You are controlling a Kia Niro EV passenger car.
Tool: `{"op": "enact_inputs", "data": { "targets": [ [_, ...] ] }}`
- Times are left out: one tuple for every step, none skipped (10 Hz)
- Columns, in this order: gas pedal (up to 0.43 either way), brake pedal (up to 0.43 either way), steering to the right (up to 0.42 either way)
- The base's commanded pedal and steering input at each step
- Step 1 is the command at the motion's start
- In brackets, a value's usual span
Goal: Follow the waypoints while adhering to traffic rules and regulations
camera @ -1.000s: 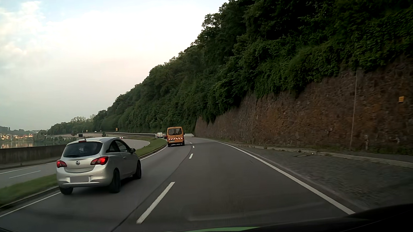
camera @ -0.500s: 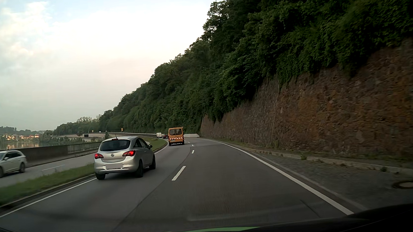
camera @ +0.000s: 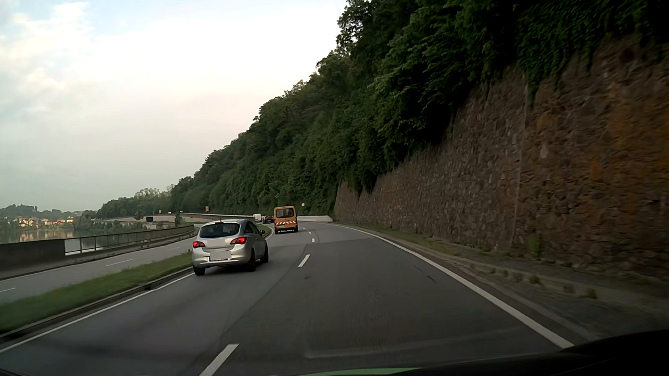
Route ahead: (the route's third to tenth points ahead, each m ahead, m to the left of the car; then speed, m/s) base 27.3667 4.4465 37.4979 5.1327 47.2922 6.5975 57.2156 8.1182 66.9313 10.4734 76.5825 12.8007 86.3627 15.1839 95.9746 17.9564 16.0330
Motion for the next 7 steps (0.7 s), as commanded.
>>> {"op": "enact_inputs", "data": {
  "targets": [
    [0.110, 0.000, -0.019],
    [0.110, 0.000, -0.020],
    [0.110, 0.000, -0.020],
    [0.110, 0.000, -0.020],
    [0.110, 0.000, -0.020],
    [0.110, 0.000, -0.020],
    [0.110, 0.000, -0.020]
  ]
}}
